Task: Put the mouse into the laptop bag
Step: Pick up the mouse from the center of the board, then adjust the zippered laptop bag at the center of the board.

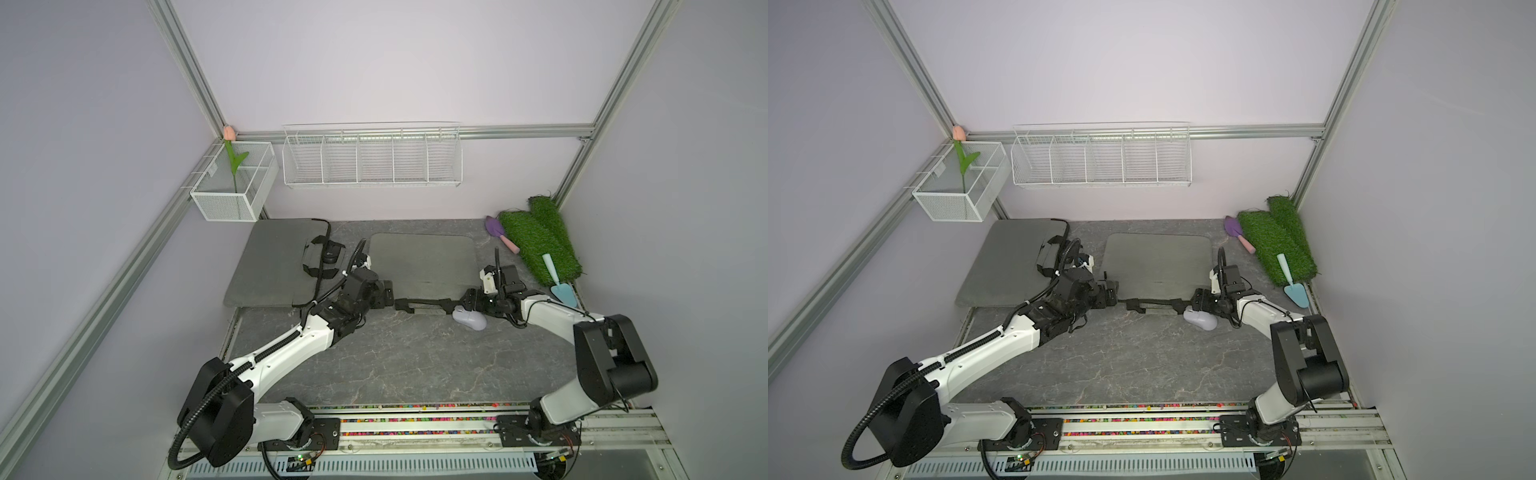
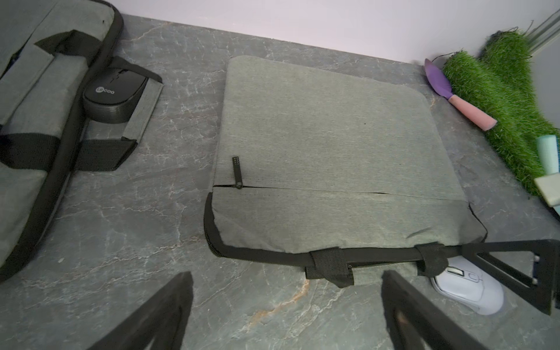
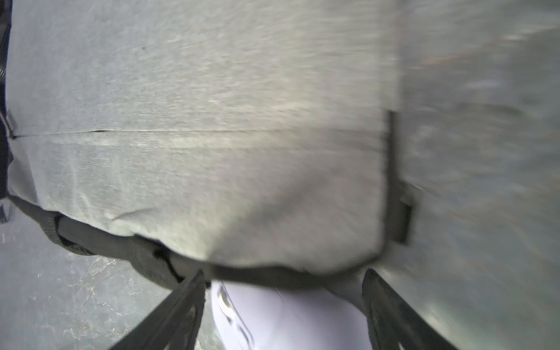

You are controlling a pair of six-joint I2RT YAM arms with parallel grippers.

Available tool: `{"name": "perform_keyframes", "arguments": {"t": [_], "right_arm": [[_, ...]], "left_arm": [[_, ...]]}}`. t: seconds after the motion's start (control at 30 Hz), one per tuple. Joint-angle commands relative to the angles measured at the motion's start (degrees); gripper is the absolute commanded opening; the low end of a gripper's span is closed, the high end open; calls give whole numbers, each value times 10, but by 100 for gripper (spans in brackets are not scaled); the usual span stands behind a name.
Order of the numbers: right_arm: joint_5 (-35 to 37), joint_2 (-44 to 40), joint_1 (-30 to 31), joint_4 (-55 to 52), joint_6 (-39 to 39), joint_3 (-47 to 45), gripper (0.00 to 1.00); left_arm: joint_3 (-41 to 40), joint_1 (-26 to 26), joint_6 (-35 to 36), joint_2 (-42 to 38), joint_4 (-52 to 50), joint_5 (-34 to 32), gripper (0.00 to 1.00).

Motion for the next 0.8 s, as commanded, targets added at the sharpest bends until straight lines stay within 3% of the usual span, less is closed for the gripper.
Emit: {"name": "perform_keyframes", "arguments": {"t": [0.0,0.13,0.47,0.63,0.77], "right_arm": [[-38,27,30,21,-18,0,81],[-25,12,57,14,-13,-18,80],[83,-123,136,-35,24,-112,81],[150,-123,187,-75,38,-92,79],[212,-88,223,-112,49,-59,74]], "left_arm": [[-4,45,-9,17,38,41,96],[5,101,-35,58,68,127,95],[125,116,-49,202,20,174,93],[190,133,-49,278,-2,226,89],[202,137,-59,297,-28,178,85]]}}
